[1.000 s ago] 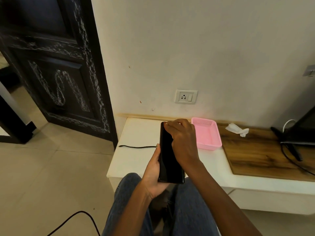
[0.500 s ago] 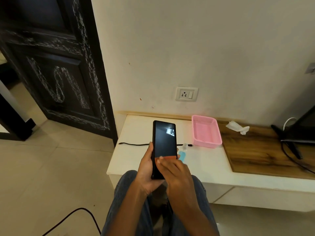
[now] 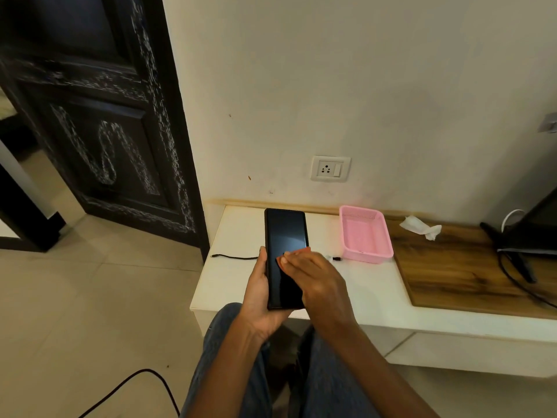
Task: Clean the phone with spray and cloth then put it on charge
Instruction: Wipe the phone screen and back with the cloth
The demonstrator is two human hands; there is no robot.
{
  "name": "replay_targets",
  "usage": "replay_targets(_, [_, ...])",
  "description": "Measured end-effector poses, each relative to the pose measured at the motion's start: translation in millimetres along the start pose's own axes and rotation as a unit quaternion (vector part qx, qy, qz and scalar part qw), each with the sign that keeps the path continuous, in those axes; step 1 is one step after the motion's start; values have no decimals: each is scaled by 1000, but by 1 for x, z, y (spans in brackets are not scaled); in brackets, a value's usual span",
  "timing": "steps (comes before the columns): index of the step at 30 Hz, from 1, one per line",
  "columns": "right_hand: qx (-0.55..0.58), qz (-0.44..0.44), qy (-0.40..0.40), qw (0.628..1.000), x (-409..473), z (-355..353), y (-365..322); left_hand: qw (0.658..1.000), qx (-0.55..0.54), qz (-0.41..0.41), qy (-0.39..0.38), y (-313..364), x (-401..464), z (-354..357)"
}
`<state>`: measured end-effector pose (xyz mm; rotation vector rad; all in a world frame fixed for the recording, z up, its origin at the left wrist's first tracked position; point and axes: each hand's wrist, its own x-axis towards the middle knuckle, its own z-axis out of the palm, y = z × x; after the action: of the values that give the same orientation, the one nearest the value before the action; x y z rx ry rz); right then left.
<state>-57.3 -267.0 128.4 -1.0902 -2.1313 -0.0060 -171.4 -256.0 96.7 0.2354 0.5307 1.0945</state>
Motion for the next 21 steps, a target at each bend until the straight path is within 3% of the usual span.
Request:
replay_targets(5, [-66, -18, 22, 997, 35, -5, 16, 1000, 12, -3, 3, -3, -3, 5])
replay_targets(11, [-45, 31, 12, 998, 57, -1, 34, 999, 35, -26, 11, -6, -5, 9])
replay_targets(17, [-5, 86, 22, 996, 38, 5, 32, 998, 48, -23, 25, -12, -2, -1])
replay_targets(21, [-22, 65, 9, 998, 9, 6, 16, 999, 44, -4, 16, -11, 2, -7])
